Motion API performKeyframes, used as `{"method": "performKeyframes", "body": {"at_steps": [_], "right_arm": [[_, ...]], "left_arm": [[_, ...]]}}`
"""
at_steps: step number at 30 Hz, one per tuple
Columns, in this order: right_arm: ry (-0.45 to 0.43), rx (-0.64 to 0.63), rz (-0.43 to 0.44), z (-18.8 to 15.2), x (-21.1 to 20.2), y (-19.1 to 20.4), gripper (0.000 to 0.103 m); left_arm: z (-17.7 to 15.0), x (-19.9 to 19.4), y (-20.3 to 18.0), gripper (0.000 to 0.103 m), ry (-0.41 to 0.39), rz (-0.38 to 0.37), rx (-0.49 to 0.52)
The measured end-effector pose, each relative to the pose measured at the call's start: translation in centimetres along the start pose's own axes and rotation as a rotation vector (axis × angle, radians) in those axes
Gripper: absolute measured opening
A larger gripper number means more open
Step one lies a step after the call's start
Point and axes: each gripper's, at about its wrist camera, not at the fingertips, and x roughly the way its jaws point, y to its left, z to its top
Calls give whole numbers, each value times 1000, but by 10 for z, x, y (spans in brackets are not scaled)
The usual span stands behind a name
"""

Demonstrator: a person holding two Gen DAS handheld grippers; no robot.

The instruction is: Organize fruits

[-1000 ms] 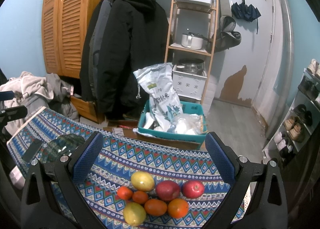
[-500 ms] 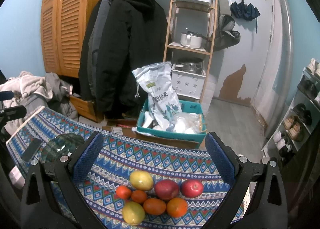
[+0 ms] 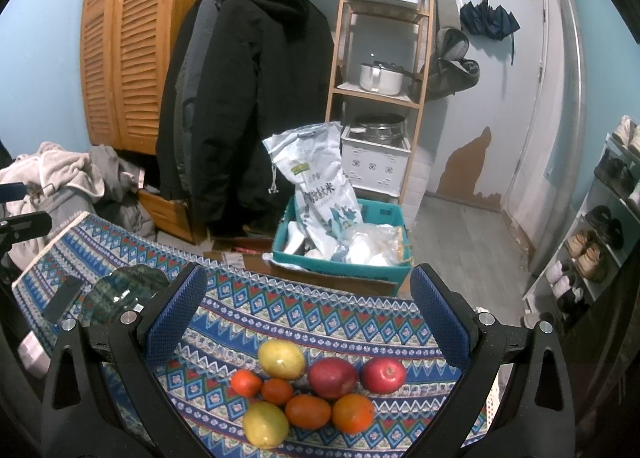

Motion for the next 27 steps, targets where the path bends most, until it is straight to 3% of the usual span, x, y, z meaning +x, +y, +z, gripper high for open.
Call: {"method": "performKeyframes", "body": {"at_steps": [5,14,27], "right_arm": [[16,-5,-9,-5,1,-4,100],[-30,32,13,-4,0,-4,100],[43,96,27,-12,11,-23,100]], "left_arm": [[-3,0,-3,102,1,-3,2],[-3,0,-3,102,-1,-2,2],[-4,18,-11,102,58,-29,16]]}}
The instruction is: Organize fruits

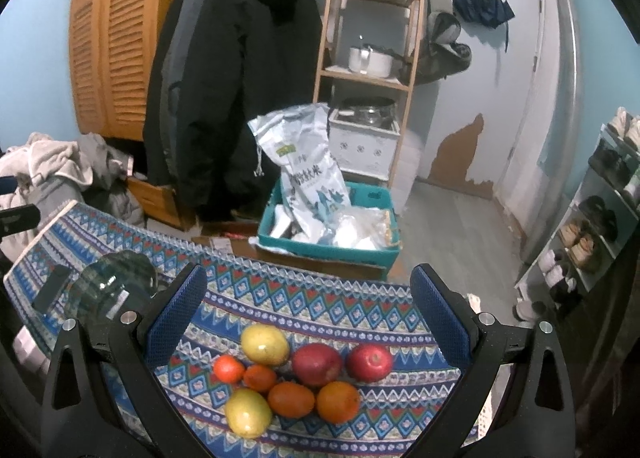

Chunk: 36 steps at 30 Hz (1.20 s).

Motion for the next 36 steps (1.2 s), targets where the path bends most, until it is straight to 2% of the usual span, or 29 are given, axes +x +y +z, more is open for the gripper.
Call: {"method": "performKeyframes", "body": {"at_steps": [11,14,19,23,29,36], "right_arm": [[132,24,-48,-2,25,-39,100],[129,41,-43,-3,33,-50,100],[177,51,-49,-4,47,-65,100],[212,49,-50,-3,56,-75,100],[270,11,-50,-3,77,-85,100],[372,9,-38,-20,117,-101,100]], "left_arm": [[29,11,-17,102,50,-58,43],[37,22,-25,102,76,-66,64],[46,37,-40,102,99,-89,89],[49,54,-52,102,124,-110,111],[48,90,-70,102,206,-156,125],[42,129,-93,102,274,-187,152]]}}
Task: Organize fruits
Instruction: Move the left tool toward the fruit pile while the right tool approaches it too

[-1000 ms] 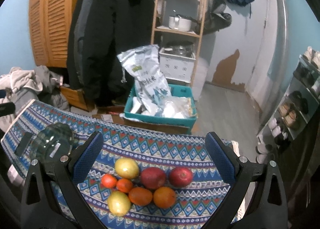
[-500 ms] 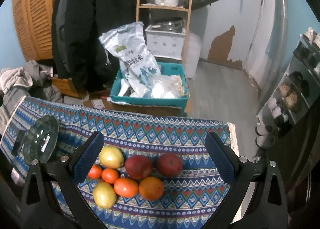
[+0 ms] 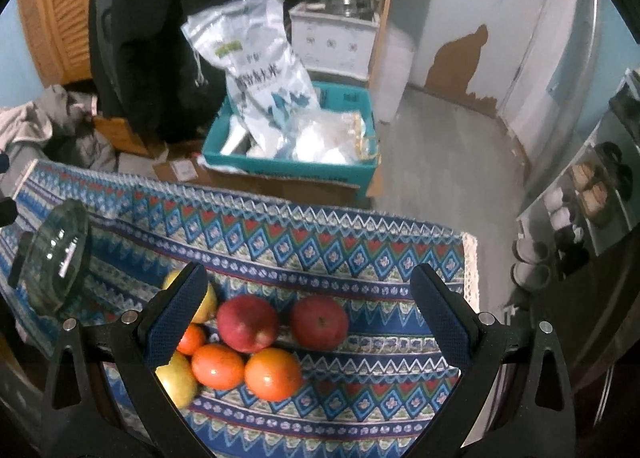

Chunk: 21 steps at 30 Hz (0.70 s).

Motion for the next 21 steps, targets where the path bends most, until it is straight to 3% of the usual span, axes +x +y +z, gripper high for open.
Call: {"method": "performKeyframes", "body": {"at_steps": [21], "right_arm": [[186,44,27,-29,84,-27,100]], "left_arm": [[-21,123,-33,102,217,-60,61]]}}
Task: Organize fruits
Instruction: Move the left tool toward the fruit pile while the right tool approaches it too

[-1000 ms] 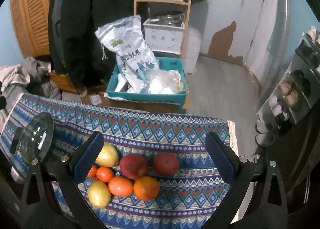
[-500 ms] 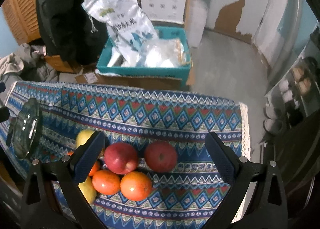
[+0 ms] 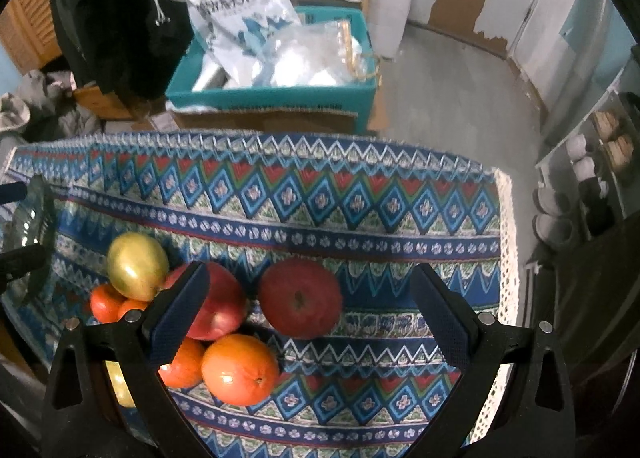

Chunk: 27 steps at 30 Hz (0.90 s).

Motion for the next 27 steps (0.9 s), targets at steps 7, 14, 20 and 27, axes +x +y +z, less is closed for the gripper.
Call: {"method": "performKeyframes", "body": {"at_steps": [7,14,20,27], "right_arm": [[59,0,4,-9,23,-3,100],[107,19,12,-13,42,-9,99],[137,19,23,-16,53,-10,99],[169,15,31,-17,67,-9,96]], "left_arm": [[3,29,-9,102,50,-6,19],[6,50,-17,102,96,-32,29],[3,70,-21,102,140,-38,35],[3,87,-18,102,165,-85,33]]}}
